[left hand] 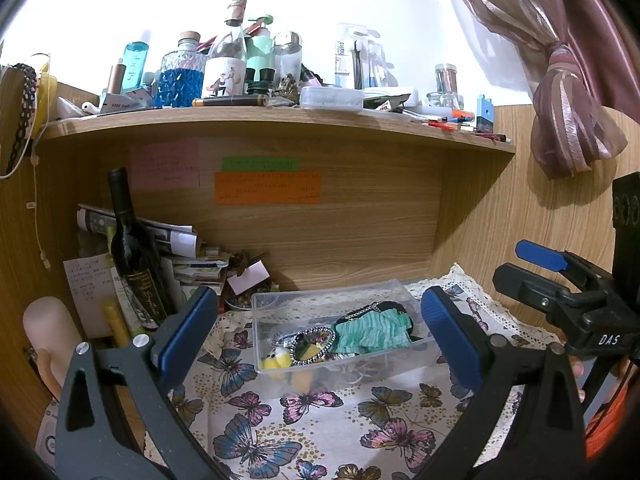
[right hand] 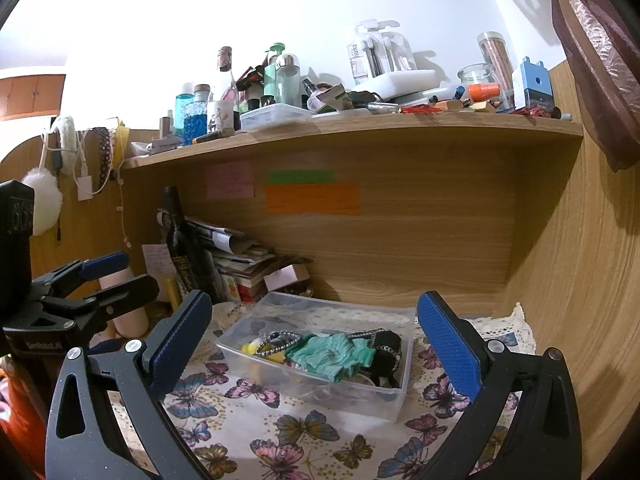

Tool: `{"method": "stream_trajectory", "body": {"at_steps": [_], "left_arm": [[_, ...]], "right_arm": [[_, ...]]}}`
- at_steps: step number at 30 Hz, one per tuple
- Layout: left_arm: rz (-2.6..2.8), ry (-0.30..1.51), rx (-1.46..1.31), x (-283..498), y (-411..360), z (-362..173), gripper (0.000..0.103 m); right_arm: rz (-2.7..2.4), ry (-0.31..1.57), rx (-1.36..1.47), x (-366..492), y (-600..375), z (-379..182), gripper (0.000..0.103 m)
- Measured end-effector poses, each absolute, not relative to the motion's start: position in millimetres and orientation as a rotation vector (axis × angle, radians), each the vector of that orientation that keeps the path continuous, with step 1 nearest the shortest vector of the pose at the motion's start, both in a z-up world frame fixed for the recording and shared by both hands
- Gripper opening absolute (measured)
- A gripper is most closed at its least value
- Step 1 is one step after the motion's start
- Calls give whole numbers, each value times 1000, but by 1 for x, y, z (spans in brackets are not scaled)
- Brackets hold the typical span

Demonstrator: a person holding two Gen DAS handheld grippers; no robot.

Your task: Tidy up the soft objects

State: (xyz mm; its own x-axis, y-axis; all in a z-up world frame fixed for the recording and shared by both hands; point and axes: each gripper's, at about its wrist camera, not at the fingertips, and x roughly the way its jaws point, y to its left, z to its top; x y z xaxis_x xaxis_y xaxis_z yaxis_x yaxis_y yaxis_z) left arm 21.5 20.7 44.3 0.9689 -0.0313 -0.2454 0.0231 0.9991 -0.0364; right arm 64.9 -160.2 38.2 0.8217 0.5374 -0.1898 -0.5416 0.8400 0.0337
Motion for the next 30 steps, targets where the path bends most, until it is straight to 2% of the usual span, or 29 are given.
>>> {"method": "stream_trajectory", "body": {"at_steps": [30], "left_arm": [[-31, 257, -41, 23, 19, 41, 103]], "right_arm": [[576, 201, -20, 64, -161, 38, 103]]}}
